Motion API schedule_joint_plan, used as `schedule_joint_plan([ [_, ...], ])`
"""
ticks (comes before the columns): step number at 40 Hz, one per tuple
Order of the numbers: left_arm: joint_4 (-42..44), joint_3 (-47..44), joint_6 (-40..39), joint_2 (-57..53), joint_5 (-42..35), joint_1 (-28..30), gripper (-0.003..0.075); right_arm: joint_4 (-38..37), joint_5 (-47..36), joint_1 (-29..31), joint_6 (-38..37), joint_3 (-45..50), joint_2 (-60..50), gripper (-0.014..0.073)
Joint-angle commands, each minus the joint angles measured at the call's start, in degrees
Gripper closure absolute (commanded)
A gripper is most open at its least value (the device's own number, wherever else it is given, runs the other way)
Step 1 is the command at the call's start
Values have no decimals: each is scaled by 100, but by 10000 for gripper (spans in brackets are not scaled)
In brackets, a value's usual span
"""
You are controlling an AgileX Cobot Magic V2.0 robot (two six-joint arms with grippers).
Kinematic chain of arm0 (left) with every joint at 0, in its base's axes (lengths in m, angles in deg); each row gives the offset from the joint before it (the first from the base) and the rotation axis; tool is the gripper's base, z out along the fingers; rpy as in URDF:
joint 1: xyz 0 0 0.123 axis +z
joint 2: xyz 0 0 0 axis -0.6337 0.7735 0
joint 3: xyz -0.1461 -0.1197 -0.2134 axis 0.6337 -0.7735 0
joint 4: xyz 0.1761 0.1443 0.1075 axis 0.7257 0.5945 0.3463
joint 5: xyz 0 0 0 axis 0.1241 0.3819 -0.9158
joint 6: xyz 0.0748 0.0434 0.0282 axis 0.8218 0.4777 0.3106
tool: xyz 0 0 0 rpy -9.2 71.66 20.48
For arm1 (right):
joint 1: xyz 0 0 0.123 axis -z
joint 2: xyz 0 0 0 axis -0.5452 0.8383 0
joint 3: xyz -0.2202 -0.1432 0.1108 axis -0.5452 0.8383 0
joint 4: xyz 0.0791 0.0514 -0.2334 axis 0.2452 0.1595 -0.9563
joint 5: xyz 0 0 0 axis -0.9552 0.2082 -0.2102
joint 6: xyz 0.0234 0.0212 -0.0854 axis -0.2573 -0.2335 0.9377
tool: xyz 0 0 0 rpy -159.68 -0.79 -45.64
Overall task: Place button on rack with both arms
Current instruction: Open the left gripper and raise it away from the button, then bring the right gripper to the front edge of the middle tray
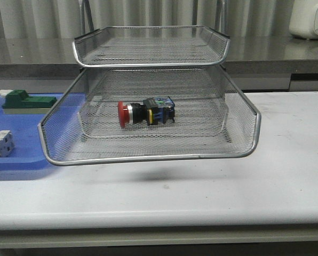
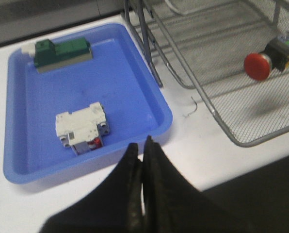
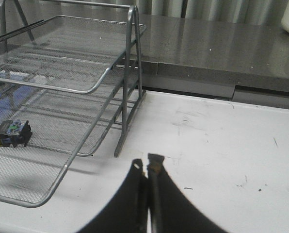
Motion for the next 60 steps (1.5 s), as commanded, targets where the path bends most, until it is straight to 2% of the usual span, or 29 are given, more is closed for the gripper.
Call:
schedule_joint_plan([
  [1,-70,-53,-61,-613,-804,18,739,21,-490,11,8,-150,52,653],
  [10,-70,-257,-61,-1465,-960,18,739,21,-490,11,8,-150,52,653],
  [23,-70,-257,-61,-1508,-995,18,739,100,-522,11,8,-150,52,653],
  [28,-70,-257,-61,-1508,-995,18,739,156,-811,11,8,-176,124,653],
  [32,-70,-257,-61,-1508,-995,18,739,156,-762,11,8,-380,440,653],
  [41,-70,-257,-61,-1508,-995,18,739,151,-722,-207,313,-1101,1983,653],
  [48,-70,-257,-61,-1508,-995,18,739,151,-991,-1172,357,-1438,3094,653],
  [60,-70,-257,-61,-1508,-995,18,739,334,-2018,-3721,350,-1456,4671,653],
])
